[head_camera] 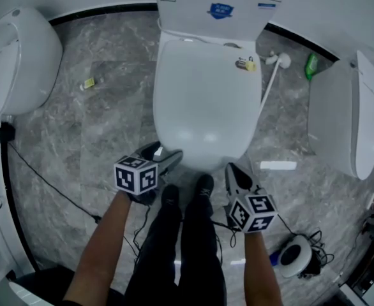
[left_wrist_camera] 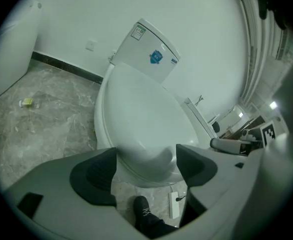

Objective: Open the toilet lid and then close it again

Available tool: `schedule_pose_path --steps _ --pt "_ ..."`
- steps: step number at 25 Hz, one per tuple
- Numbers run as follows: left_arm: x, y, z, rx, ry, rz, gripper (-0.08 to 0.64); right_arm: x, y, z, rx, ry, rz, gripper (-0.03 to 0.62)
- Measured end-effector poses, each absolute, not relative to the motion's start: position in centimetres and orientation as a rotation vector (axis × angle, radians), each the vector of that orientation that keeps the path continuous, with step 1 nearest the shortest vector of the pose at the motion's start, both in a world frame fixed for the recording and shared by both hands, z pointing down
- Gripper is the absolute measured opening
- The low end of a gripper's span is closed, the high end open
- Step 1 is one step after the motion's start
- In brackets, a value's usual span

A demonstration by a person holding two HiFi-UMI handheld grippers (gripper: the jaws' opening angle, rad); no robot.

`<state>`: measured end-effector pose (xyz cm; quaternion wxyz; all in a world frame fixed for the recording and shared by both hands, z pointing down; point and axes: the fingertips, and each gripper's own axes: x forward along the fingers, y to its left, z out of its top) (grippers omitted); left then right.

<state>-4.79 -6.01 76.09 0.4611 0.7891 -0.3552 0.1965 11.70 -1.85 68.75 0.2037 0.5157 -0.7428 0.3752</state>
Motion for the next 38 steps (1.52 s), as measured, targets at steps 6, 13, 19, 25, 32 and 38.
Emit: schedule_pose_path --steps 6,13,19,25,32,38 --pt "-4.8 -6.0 76.5 1.943 -0.879 0.515 0.362 11.6 -1.5 69.2 1.433 -2.063 1.062 0.015" --pt "-5.1 -6.2 76.4 1.904 -0.921 0.495 0.356 11.7 -1.0 69.1 1.433 -2.061 1.066 0.017" --pt "-3.9 -5.1 76.2 1.907 -0.884 0.536 0.314 11.2 0.1 69.0 1.398 -2.077 1.087 0.017" --pt "-2.4 -3.9 75.8 1.922 -0.844 0.558 0.248 11.0 1.6 69.3 1.363 -2.094 1.174 0.046" --pt "-2.5 -4.1 75.5 1.919 -0.84 0.563 0.236 12.8 2.7 72.5 1.423 -2.014 1.424 0.22" --pt "-2.5 -4.2 75.3 1.935 -0.835 0.58 0.23 14.0 1.1 74.7 1.515 -1.963 1.624 0.323"
